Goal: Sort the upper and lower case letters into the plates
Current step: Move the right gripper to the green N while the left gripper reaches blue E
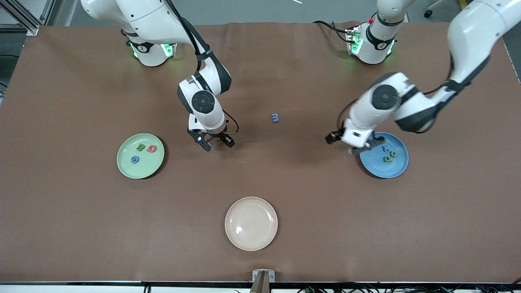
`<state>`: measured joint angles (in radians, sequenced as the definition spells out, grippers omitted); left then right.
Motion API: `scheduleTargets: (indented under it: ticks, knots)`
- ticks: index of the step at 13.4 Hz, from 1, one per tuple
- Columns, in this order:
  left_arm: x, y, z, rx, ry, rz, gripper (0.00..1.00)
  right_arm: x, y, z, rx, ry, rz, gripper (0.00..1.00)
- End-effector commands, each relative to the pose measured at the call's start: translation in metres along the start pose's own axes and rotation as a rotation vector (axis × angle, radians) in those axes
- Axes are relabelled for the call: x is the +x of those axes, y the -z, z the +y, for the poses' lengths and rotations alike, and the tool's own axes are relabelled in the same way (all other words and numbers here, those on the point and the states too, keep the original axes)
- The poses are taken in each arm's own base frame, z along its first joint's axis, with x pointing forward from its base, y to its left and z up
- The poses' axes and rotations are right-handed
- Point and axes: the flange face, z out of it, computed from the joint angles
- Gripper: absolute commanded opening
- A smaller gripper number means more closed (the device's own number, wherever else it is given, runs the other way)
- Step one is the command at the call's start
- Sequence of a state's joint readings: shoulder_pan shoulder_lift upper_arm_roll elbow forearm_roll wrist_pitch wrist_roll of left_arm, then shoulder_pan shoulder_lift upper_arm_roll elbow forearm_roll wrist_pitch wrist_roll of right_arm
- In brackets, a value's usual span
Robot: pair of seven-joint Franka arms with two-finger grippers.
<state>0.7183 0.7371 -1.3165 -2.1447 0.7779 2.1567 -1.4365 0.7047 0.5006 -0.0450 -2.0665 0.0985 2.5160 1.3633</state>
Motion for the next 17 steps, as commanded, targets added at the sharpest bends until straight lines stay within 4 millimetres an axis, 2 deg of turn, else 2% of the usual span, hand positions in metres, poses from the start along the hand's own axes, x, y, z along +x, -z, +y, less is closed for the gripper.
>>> scheduleTargets:
  ticks: [1,3,5,7,8,11,12,13,16,17]
  knots:
    - [-0.068,-0.003,0.05,0.024,0.029,0.011,0.99,-0.004,-0.007,0.005,-0.006,0.016,0.005,0.82]
    - [-0.109,-0.014,0.072,0.03,0.067,0.012,0.99,-0.005,-0.009,0.007,-0.016,0.09,0.004,0.79]
    - [-0.138,-0.023,0.088,0.01,0.104,0.008,0.99,-0.004,-0.009,0.005,-0.009,0.104,0.006,0.7]
    - [-0.152,-0.039,0.097,-0.012,0.139,0.008,0.99,-0.004,-0.01,0.006,-0.012,0.104,0.006,0.63]
    - [-0.153,-0.045,0.102,-0.031,0.16,0.006,0.99,-0.004,-0.01,0.006,-0.012,0.106,0.006,0.55]
    - [-0.165,-0.064,0.115,-0.038,0.17,0.015,0.99,-0.002,-0.01,0.006,-0.011,0.102,0.004,0.11]
    - [-0.169,-0.072,0.117,-0.026,0.156,0.03,0.99,0.002,-0.008,0.006,-0.01,0.095,0.002,0.02]
    - [-0.174,-0.079,0.118,-0.016,0.148,0.04,0.99,0.007,-0.007,0.005,-0.008,0.097,0.002,0.0]
    - [-0.177,-0.092,0.119,-0.036,0.116,0.064,0.98,0.072,0.012,0.012,-0.014,0.179,-0.017,0.0]
    - [-0.176,-0.095,0.12,-0.047,0.114,0.062,0.96,0.095,0.031,0.014,-0.027,0.206,-0.034,0.0]
